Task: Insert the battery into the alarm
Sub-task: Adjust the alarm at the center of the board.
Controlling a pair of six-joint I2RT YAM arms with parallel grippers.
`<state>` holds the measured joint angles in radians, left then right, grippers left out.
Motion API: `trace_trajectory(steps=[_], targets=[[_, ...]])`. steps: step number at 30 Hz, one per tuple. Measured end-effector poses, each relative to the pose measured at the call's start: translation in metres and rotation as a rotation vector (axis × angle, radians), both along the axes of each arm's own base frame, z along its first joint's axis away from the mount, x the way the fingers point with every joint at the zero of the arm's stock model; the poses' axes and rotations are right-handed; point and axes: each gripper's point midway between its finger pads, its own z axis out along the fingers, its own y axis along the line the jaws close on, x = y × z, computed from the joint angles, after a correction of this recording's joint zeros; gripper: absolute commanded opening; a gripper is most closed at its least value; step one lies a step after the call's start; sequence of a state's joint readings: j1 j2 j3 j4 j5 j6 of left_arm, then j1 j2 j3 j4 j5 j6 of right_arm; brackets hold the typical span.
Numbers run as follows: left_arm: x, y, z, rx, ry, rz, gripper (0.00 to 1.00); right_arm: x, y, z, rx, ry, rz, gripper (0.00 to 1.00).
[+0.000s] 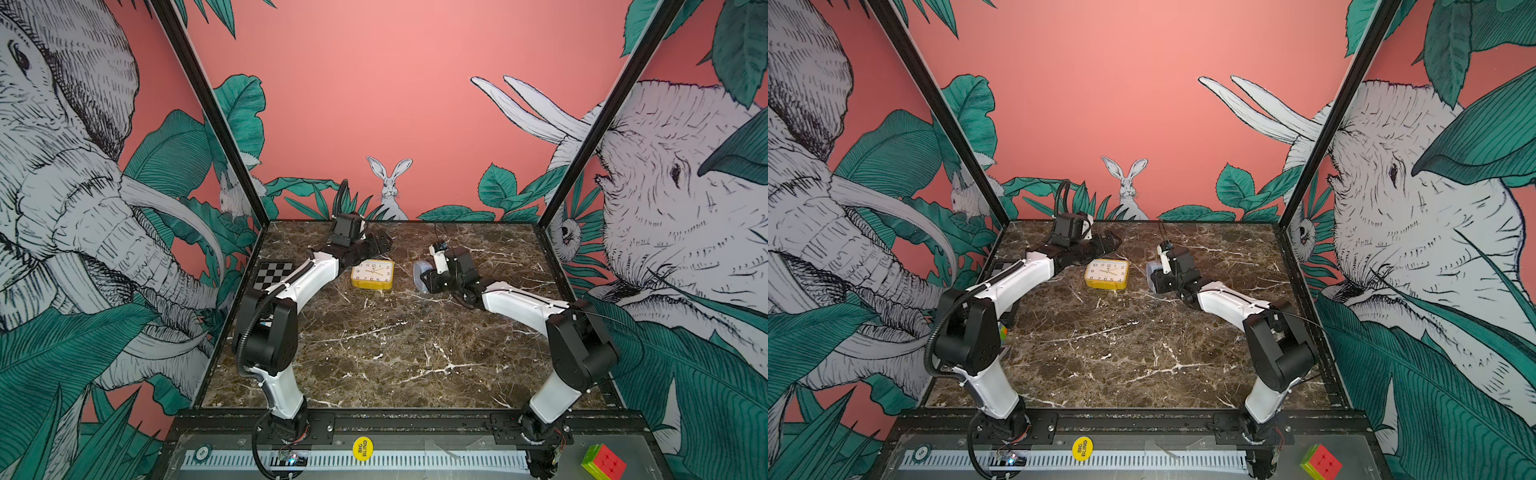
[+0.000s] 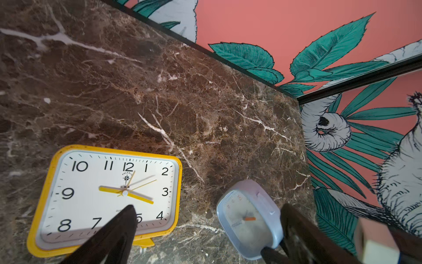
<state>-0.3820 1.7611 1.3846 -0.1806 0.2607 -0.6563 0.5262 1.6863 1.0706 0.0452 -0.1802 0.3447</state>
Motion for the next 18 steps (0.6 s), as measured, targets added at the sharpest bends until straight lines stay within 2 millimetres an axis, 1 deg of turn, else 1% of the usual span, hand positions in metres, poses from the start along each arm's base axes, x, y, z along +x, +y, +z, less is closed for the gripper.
trace_trajectory(steps=[2,4,7,9,13,18], targets=[[0.000,0.001,0.000,0.019,-0.019,-0.016,0.99,0.002,0.002,0.005,0.071,0.056,-0.008,0.28],[-0.002,0.003,-0.004,0.039,-0.025,-0.033,0.99,0.004,0.008,0.010,0.148,0.107,-0.006,0.28],[-0.006,0.002,-0.011,0.061,-0.026,-0.066,0.99,0.004,0.014,0.010,0.244,0.188,0.000,0.27],[-0.008,0.001,-0.012,0.065,-0.030,-0.088,0.99,0.004,0.016,0.004,0.292,0.249,0.000,0.26],[-0.012,-0.003,-0.013,0.069,-0.037,-0.134,0.99,0.006,0.015,-0.014,0.357,0.372,-0.007,0.26],[-0.019,-0.005,-0.021,0.074,-0.023,-0.173,0.99,0.009,0.015,-0.025,0.390,0.467,-0.013,0.32]])
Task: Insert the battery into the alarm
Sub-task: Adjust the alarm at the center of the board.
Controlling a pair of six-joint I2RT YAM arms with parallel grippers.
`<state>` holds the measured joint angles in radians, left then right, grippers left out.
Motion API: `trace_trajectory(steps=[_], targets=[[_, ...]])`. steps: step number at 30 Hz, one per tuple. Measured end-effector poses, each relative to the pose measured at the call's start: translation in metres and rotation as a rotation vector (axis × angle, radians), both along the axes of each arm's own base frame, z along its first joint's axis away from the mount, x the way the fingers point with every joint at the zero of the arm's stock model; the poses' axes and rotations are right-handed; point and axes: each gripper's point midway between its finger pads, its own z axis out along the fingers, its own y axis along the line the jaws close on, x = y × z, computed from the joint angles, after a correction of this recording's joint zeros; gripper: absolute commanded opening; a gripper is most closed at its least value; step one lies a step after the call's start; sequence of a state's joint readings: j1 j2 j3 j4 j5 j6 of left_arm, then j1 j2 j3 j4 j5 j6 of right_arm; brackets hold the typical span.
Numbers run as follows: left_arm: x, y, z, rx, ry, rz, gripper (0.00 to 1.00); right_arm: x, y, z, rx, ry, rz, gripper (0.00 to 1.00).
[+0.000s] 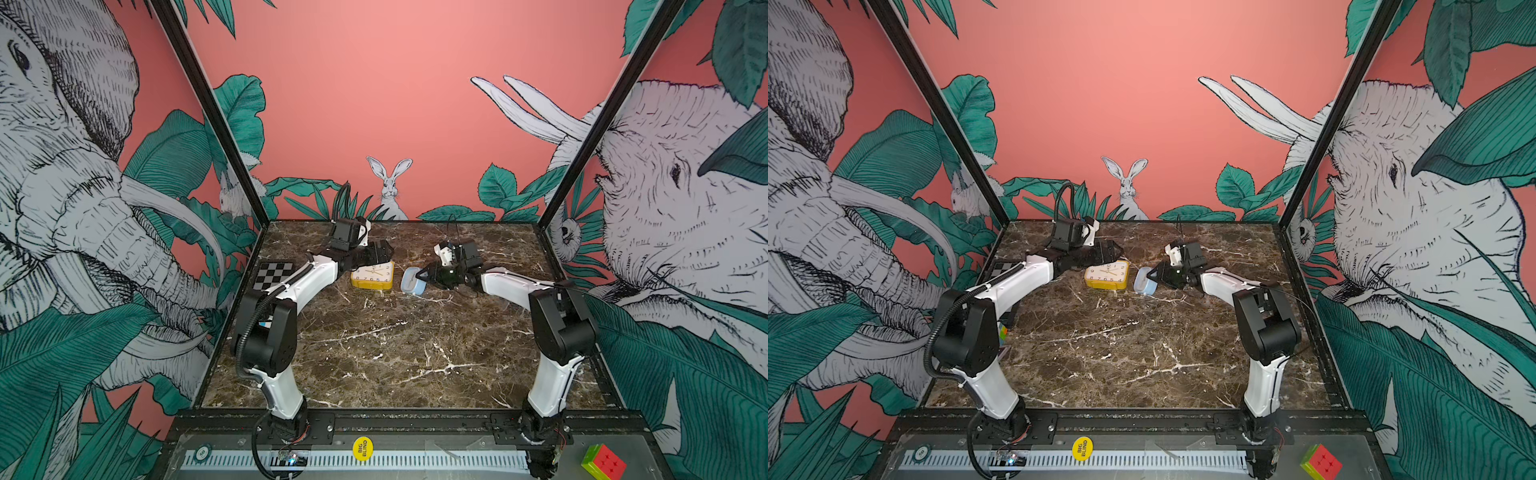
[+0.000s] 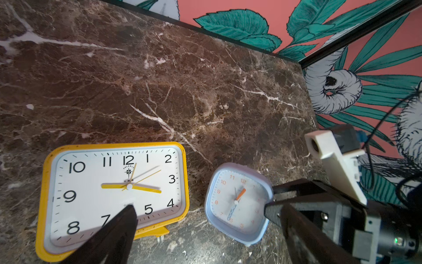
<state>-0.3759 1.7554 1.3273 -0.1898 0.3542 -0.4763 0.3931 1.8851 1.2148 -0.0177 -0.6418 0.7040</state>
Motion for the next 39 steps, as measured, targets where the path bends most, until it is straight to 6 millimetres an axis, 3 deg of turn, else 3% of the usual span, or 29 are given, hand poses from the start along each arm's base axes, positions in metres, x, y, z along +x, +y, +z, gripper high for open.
trace_trajectory(steps=[8,16,28,34,39], targets=[[-0.007,-0.002,-0.008,-0.003,0.028,-0.024,0.99,0.018,0.005,0.003,0.025,0.073,0.012,0.54],[-0.008,-0.002,-0.009,-0.004,0.032,-0.026,0.99,0.036,0.001,-0.010,0.018,0.149,0.013,0.57],[-0.008,-0.001,-0.011,0.000,0.034,-0.024,0.99,0.033,-0.001,-0.041,-0.003,0.238,0.012,0.59],[-0.008,0.004,-0.018,0.024,0.030,-0.017,0.99,0.035,-0.007,-0.048,-0.051,0.223,-0.002,0.67],[-0.005,0.020,-0.028,0.061,0.034,0.010,0.99,0.044,-0.021,-0.055,-0.133,0.187,-0.042,0.74]])
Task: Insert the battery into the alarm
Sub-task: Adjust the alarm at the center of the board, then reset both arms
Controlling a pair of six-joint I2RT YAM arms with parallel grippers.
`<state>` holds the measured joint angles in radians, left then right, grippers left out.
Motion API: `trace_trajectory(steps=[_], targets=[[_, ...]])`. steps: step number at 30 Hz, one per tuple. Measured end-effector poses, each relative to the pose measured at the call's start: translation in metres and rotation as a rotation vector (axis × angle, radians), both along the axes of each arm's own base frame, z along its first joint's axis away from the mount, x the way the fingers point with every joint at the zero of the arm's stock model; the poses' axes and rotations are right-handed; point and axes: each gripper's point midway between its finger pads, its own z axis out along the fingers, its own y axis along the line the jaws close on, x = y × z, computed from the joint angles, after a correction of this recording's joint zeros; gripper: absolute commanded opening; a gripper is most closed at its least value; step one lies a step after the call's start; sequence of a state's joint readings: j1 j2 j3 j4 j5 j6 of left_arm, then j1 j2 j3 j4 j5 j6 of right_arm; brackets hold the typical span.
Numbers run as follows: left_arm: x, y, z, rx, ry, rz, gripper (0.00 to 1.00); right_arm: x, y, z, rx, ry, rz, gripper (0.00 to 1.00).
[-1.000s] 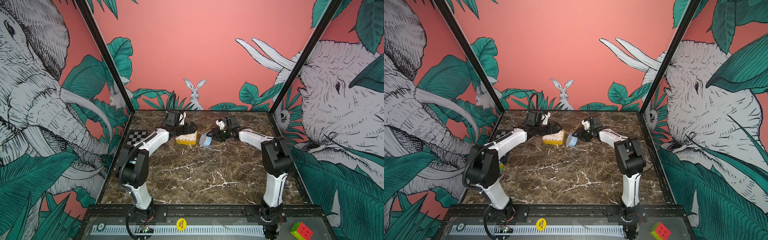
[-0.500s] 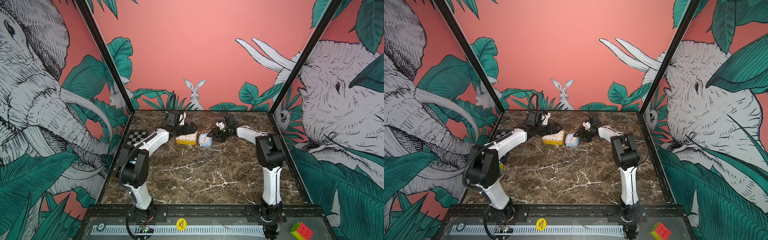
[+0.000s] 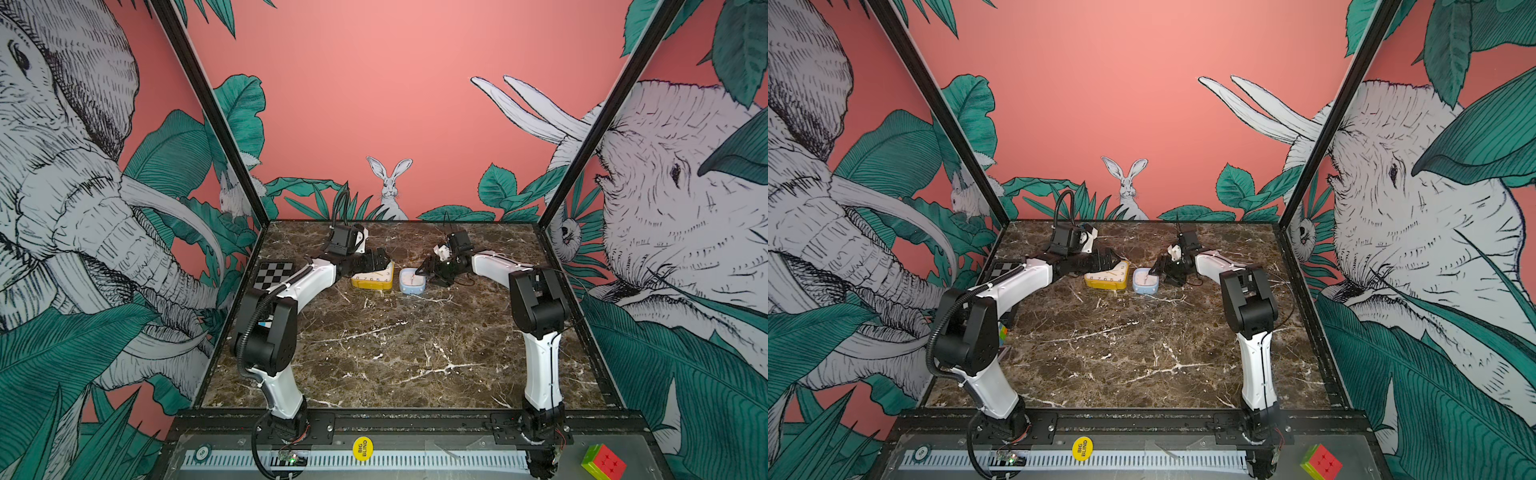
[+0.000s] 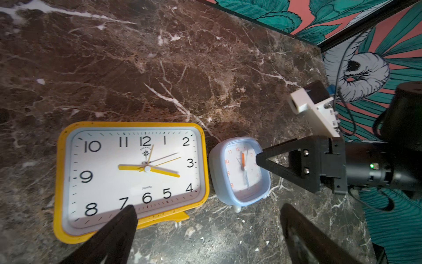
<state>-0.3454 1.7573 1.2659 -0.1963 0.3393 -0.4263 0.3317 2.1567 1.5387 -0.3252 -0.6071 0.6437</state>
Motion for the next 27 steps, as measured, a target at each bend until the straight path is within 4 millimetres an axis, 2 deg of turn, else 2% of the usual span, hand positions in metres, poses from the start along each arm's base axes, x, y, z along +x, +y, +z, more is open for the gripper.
trace_trajectory(steps=[5,8,9,13,16,18,20,22,25,27], targets=[[0.005,0.032,-0.006,0.080,-0.033,0.046,0.99,0.009,-0.028,0.004,-0.125,-0.082,-0.039,0.81],[0.003,0.069,-0.001,0.152,-0.076,0.109,0.99,0.009,-0.063,0.023,-0.249,-0.182,-0.080,0.93],[0.001,0.086,0.001,0.186,-0.096,0.140,0.99,0.008,-0.080,0.034,-0.307,-0.229,-0.106,0.99],[-0.012,0.158,0.010,0.375,-0.183,0.284,0.99,-0.002,-0.156,0.085,-0.590,-0.467,-0.229,0.99],[-0.026,0.201,0.004,0.523,-0.218,0.373,0.99,-0.022,-0.205,0.103,-0.795,-0.586,-0.332,0.98],[-0.035,0.217,-0.010,0.606,-0.227,0.396,0.99,-0.034,-0.226,0.095,-0.902,-0.623,-0.361,0.98],[-0.044,0.227,-0.028,0.666,-0.230,0.399,0.99,-0.048,-0.240,0.069,-0.986,-0.587,-0.337,0.99],[-0.051,0.233,-0.048,0.694,-0.249,0.404,0.99,-0.055,-0.247,0.047,-1.057,-0.544,-0.289,0.98],[-0.056,0.236,-0.074,0.689,-0.283,0.411,0.99,-0.058,-0.252,0.032,-1.108,-0.600,-0.261,0.99],[-0.055,0.235,-0.086,0.676,-0.310,0.405,0.99,-0.069,-0.255,0.021,-1.113,-0.657,-0.255,0.99]])
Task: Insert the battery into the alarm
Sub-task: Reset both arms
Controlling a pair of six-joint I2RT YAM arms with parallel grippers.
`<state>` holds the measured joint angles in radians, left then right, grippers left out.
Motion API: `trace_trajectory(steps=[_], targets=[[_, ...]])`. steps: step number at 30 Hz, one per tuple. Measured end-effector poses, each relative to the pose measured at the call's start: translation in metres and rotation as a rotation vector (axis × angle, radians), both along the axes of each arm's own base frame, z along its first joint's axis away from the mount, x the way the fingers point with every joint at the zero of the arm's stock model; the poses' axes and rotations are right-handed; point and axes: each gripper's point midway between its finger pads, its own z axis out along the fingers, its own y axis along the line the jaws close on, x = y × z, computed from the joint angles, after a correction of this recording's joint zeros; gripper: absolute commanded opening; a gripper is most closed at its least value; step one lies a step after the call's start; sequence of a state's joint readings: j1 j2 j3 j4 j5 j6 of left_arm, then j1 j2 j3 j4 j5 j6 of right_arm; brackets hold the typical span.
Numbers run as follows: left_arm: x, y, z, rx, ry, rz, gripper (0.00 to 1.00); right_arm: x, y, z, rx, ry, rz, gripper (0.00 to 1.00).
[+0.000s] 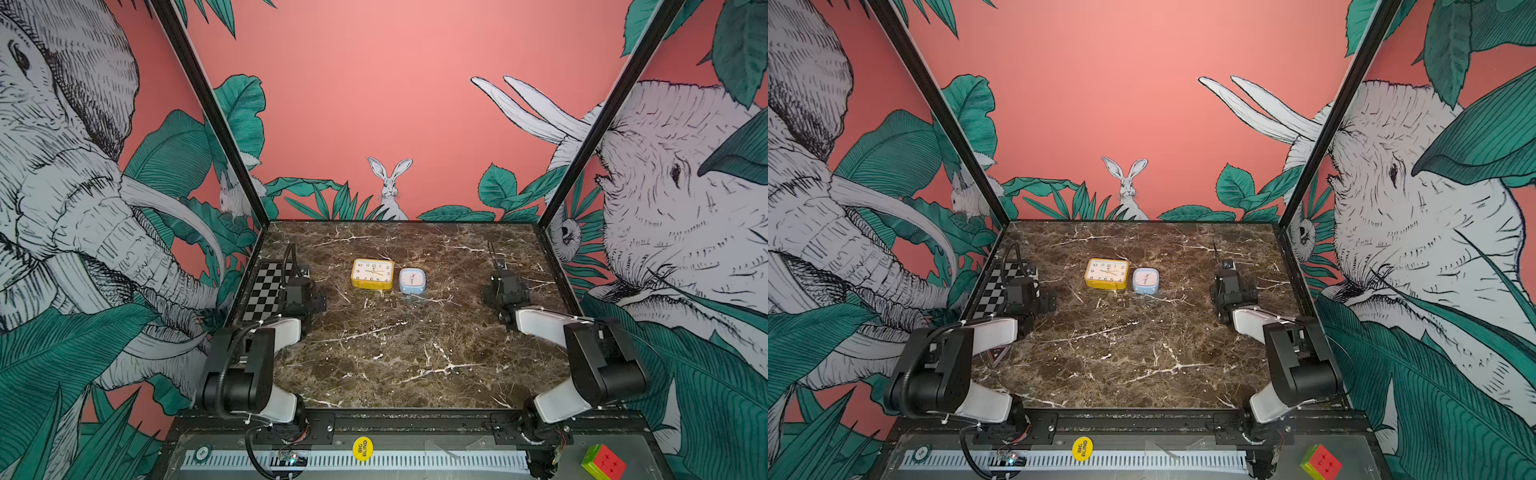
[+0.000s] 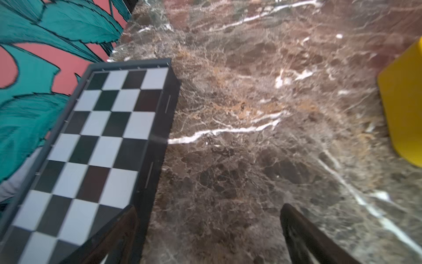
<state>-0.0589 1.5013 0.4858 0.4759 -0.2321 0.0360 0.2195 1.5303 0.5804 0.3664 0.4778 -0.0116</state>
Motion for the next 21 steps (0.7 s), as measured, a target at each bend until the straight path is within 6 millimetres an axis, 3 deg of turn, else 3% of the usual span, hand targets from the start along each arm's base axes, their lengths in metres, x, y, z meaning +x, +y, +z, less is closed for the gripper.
trace_trajectory(steps=[5,11,21], targets=[[-0.003,-0.011,-0.012,-0.020,-0.075,-0.074,0.99,-0.022,-0.019,-0.021,0.035,-0.043,0.006,0.99],[0.017,-0.024,0.017,-0.033,-0.191,-0.147,0.99,0.001,-0.025,0.003,0.143,-0.194,0.041,0.98],[0.019,-0.028,0.021,-0.038,-0.205,-0.171,0.99,0.007,-0.017,0.009,0.191,-0.232,0.089,0.98]])
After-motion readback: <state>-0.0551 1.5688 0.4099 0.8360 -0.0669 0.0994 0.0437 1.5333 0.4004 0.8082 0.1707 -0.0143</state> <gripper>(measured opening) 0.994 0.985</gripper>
